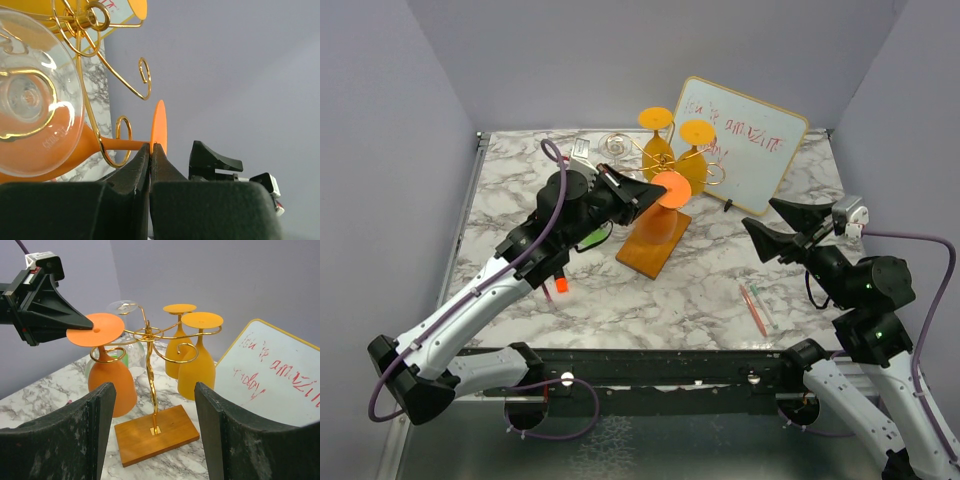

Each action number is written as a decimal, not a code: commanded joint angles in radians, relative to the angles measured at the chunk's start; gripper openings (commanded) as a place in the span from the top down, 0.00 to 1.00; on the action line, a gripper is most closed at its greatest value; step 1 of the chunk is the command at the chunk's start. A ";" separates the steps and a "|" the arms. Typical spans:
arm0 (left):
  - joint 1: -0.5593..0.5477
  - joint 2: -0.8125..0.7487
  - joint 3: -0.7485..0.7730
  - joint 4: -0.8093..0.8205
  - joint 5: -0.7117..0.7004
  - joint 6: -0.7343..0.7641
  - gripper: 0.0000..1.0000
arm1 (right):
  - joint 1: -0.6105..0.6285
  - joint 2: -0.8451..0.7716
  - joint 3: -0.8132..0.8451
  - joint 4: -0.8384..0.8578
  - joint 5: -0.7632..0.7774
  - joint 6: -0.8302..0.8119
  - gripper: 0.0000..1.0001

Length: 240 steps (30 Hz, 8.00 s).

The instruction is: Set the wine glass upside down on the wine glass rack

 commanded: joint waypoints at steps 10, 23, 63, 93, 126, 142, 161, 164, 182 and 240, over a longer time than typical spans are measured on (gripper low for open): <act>-0.003 0.015 0.028 0.010 0.134 0.055 1.00 | 0.002 0.011 0.009 0.024 0.003 0.025 0.31; -0.003 0.068 0.073 -0.014 0.119 0.098 0.91 | 0.002 0.007 0.009 0.020 0.016 0.032 0.31; -0.003 0.062 0.279 -0.306 0.305 0.816 0.19 | 0.001 0.001 0.003 0.018 0.055 0.054 0.31; 0.234 0.231 0.565 -0.423 -0.440 0.856 0.11 | 0.002 -0.028 0.013 -0.028 0.125 0.063 0.31; 0.698 0.409 0.030 -0.366 0.272 0.859 0.34 | 0.002 -0.042 -0.021 -0.055 0.132 0.034 0.31; 0.698 0.390 0.225 -0.554 -0.028 0.995 1.00 | 0.002 -0.024 -0.016 -0.050 0.125 0.029 0.30; 0.698 0.119 0.495 -0.578 -0.051 0.905 1.00 | 0.002 0.048 -0.012 -0.037 0.099 0.154 0.30; 0.698 0.093 0.556 -0.577 0.012 0.888 1.00 | 0.001 0.070 -0.013 -0.027 0.089 0.204 0.29; 0.681 0.042 0.473 -0.129 0.694 0.499 1.00 | 0.002 0.161 -0.083 0.339 -0.132 0.587 0.27; -0.211 0.022 -0.175 0.664 0.041 1.147 1.00 | 0.002 0.198 -0.215 0.596 0.258 1.497 0.62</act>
